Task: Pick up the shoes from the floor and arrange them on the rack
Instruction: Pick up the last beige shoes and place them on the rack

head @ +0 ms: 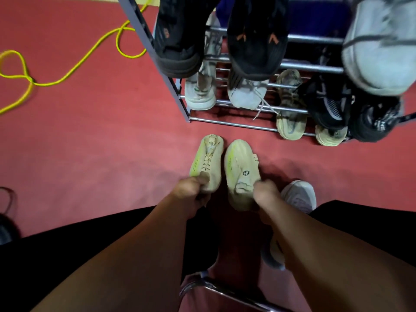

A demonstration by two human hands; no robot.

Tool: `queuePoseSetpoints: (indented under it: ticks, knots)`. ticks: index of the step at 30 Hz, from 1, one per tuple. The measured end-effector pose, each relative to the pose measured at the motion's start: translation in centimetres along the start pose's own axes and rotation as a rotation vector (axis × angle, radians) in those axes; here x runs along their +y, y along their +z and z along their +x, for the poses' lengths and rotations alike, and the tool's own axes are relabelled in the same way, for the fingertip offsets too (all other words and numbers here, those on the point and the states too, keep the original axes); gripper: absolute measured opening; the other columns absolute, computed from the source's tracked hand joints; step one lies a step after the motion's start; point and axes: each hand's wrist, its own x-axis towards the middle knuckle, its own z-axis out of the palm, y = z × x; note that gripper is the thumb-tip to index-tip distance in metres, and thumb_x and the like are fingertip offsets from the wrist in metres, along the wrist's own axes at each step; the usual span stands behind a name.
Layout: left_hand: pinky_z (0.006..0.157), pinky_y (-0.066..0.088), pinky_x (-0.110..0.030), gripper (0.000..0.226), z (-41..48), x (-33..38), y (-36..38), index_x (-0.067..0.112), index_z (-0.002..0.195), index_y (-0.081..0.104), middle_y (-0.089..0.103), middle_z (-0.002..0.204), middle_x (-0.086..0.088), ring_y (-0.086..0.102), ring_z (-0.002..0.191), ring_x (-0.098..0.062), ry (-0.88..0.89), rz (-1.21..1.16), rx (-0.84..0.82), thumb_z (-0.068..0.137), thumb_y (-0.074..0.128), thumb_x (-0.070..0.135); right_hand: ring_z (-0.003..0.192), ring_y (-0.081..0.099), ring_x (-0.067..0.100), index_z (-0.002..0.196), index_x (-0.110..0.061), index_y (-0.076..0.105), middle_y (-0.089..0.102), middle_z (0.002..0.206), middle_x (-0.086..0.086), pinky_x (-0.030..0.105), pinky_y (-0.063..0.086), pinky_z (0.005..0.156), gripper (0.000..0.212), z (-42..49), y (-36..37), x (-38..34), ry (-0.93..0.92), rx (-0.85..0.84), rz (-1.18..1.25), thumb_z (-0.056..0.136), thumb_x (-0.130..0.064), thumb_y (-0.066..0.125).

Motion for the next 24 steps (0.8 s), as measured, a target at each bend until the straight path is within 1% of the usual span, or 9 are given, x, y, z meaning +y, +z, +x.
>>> queuePoseSetpoints:
  ticks: [3, 5, 6, 8, 10, 14, 15, 19, 24]
  knots:
    - [0.039, 0.044, -0.019, 0.004, -1.3, 0.9, 1.1, 0.011, 0.091, 0.066, 0.058, 0.06, -0.003, 0.048, 0.047, -0.01, 0.017, -0.037, -0.017, 0.09, 0.069, 0.013, 0.092, 0.074, 0.032, 0.115, -0.005, 0.069, 0.076, 0.102, 0.011, 0.041, 0.061, 0.083, 0.056, -1.5, -0.9, -1.1, -0.022, -0.075, 0.212, 0.07, -0.039, 0.076]
    - [0.039, 0.046, -0.017, 0.006, -2.2, 1.6, 1.6, 0.012, 0.088, 0.068, 0.055, 0.058, -0.001, 0.044, 0.048, -0.009, 0.036, -0.04, 0.003, 0.091, 0.07, 0.016, 0.086, 0.075, 0.026, 0.105, -0.01, 0.073, 0.079, 0.096, 0.008, 0.037, 0.061, 0.078, 0.035, -3.1, -1.6, -1.9, 0.027, -0.221, 0.354, 0.076, -0.028, 0.078]
    - [0.041, 0.048, -0.017, 0.007, -2.6, 1.8, 1.7, 0.012, 0.091, 0.069, 0.056, 0.061, -0.001, 0.046, 0.05, -0.009, 0.053, -0.043, 0.007, 0.09, 0.071, 0.019, 0.09, 0.076, 0.026, 0.104, -0.01, 0.075, 0.079, 0.097, 0.008, 0.037, 0.06, 0.082, 0.024, -3.7, -1.9, -2.3, 0.058, -0.291, 0.376, 0.082, -0.02, 0.075]
    - [0.044, 0.05, -0.018, 0.013, -3.4, 2.2, 1.8, 0.011, 0.098, 0.07, 0.058, 0.064, -0.001, 0.048, 0.049, -0.008, 0.077, -0.067, -0.006, 0.089, 0.072, 0.021, 0.1, 0.074, 0.024, 0.113, -0.009, 0.074, 0.078, 0.108, 0.009, 0.037, 0.058, 0.091, 0.029, -4.4, -2.7, -2.5, 0.094, -0.38, 0.403, 0.085, -0.006, 0.069]
    - [0.046, 0.052, -0.018, 0.021, -3.8, 2.2, 1.6, 0.01, 0.104, 0.07, 0.057, 0.063, 0.0, 0.049, 0.05, -0.008, 0.089, -0.119, -0.022, 0.087, 0.074, 0.021, 0.099, 0.072, 0.022, 0.121, -0.007, 0.071, 0.076, 0.116, 0.009, 0.033, 0.058, 0.085, 0.036, -4.9, -3.5, -2.8, 0.12, -0.458, 0.465, 0.086, 0.0, 0.064]
    - [0.051, 0.055, -0.02, 0.035, -3.7, 1.5, 1.2, 0.005, 0.12, 0.065, 0.06, 0.064, -0.001, 0.053, 0.056, -0.01, 0.105, -0.256, -0.04, 0.088, 0.071, 0.017, 0.061, 0.067, 0.013, 0.122, -0.007, 0.067, 0.076, 0.098, 0.007, 0.035, 0.058, 0.08, 0.032, -5.6, -4.6, -2.4, 0.152, -0.498, 0.648, 0.092, -0.004, 0.06]
    - [0.051, 0.055, -0.021, 0.04, -3.5, 1.3, 1.1, 0.003, 0.124, 0.062, 0.06, 0.065, -0.001, 0.053, 0.054, -0.009, 0.113, -0.272, -0.047, 0.087, 0.071, 0.016, 0.06, 0.068, 0.013, 0.124, -0.008, 0.066, 0.076, 0.098, 0.006, 0.036, 0.058, 0.081, 0.033, -5.7, -4.8, -2.3, 0.153, -0.505, 0.7, 0.092, -0.005, 0.059]
    - [0.054, 0.055, -0.022, 0.04, -2.6, 1.4, 1.1, 0.006, 0.124, 0.061, 0.06, 0.07, -0.001, 0.052, 0.051, -0.007, 0.141, -0.332, -0.085, 0.086, 0.072, 0.012, 0.1, 0.074, 0.027, 0.13, -0.011, 0.063, 0.075, 0.12, 0.011, 0.043, 0.059, 0.086, 0.041, -5.4, -5.0, -2.6, 0.116, -0.552, 0.758, 0.092, 0.001, 0.056]
    - [0.051, 0.054, -0.021, 0.012, -1.1, 3.3, 1.1, 0.017, 0.094, 0.061, 0.063, 0.075, -0.001, 0.053, 0.057, -0.008, 0.144, -0.358, -0.159, 0.09, 0.067, 0.008, 0.108, 0.072, 0.031, 0.127, -0.018, 0.062, 0.074, 0.119, 0.012, 0.049, 0.059, 0.093, 0.046, -3.2, -4.5, -5.7, 0.049, -0.473, 0.737, 0.095, 0.013, 0.049]
